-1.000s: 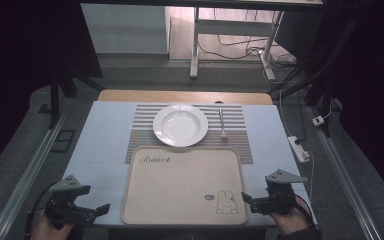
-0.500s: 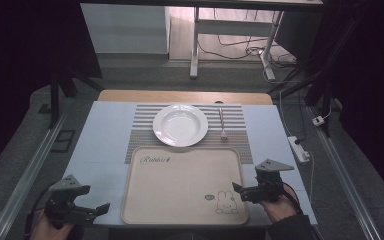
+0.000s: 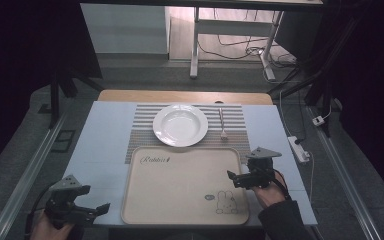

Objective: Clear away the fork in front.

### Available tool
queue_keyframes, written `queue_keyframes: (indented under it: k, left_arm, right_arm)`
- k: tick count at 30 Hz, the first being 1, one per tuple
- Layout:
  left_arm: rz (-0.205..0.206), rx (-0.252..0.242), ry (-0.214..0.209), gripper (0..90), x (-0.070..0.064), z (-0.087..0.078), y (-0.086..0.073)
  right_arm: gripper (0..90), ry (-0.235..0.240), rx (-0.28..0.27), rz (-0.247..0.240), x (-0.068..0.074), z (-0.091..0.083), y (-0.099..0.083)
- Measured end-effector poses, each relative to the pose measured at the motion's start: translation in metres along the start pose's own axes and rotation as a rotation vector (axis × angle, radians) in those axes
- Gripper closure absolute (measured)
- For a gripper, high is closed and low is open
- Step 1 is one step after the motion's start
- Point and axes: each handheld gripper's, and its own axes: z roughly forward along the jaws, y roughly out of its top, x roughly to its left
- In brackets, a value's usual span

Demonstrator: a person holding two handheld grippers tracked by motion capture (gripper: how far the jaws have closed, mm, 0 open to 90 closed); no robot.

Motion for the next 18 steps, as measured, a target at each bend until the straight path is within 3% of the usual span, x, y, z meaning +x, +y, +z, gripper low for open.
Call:
queue_keyframes:
  k: [5, 18]
  left_arm:
    - [-0.001, 0.001, 0.0, 1.3, 0.0, 0.0, 0.0]
    - [-0.004, 0.004, 0.0, 1.4, 0.001, 0.0, 0.0]
  right_arm:
    - [0.0, -0.008, 0.015, 0.046, -0.006, 0.016, 0.011]
    - [0.0, -0.067, 0.05, 0.012, -0.016, 0.054, 0.028]
